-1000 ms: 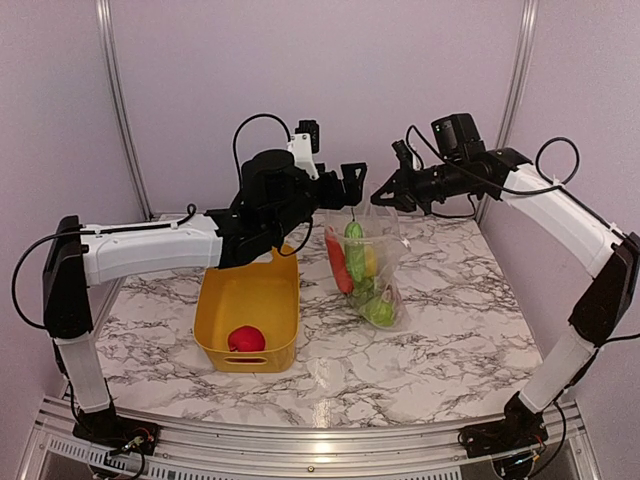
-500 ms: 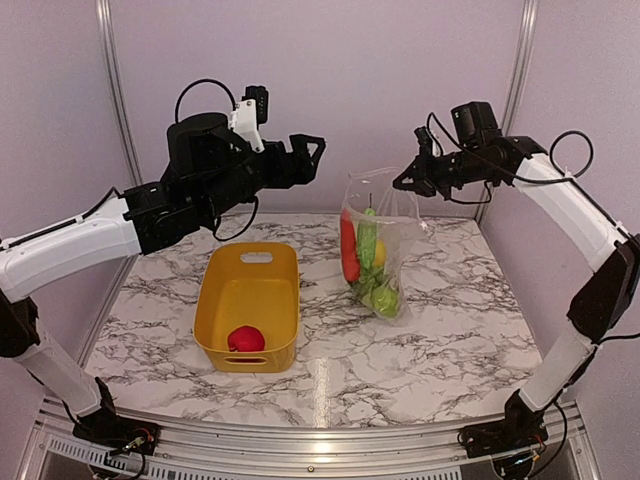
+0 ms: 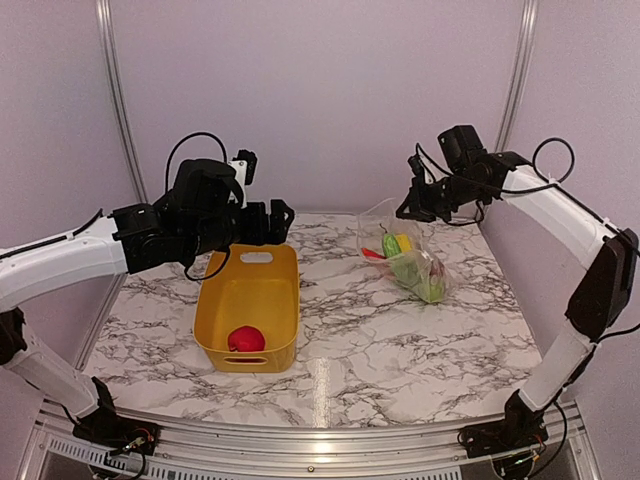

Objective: Place the food in the zip-top bag and seal the zipper
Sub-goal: Pick up the fake fruit from the bin, then place the fake fruit in the zipper food storage bag, then pass from the right arm to the left

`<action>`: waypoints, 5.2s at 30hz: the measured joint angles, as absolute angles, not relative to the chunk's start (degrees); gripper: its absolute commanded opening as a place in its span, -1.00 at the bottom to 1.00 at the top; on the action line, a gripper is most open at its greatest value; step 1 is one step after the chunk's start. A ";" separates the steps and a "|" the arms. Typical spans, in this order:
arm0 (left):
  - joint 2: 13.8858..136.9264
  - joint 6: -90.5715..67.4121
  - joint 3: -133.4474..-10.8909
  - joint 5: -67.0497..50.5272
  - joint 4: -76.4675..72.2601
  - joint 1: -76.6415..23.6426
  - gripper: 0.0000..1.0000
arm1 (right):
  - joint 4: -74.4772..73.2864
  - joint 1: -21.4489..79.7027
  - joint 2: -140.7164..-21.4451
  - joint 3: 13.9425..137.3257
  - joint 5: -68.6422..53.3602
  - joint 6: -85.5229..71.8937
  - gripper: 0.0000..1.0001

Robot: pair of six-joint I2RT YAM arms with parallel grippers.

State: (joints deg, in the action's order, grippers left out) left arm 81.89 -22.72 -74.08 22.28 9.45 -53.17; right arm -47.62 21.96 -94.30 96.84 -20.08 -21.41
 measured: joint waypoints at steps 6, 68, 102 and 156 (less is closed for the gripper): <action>81.62 -23.70 -74.30 25.32 16.71 -53.08 0.98 | -45.17 25.56 -94.80 94.85 -21.43 -22.52 -1.00; 99.83 -17.89 -71.35 1.15 48.90 -48.99 0.70 | -40.73 27.11 -91.72 88.88 -25.04 -25.43 -1.00; 98.28 -21.06 -93.27 3.73 27.81 -48.21 0.23 | -41.69 27.51 -96.66 95.74 -26.04 -26.35 -1.00; 98.32 -24.01 -100.40 16.49 19.11 -54.81 -0.04 | -41.06 28.14 -90.08 93.69 -30.89 -33.06 -1.00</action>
State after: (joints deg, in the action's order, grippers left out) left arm 98.32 -24.01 -100.40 16.49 19.11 -54.81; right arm -41.06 28.14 -90.08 93.69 -30.89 -33.06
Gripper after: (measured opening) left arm 0.593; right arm 0.003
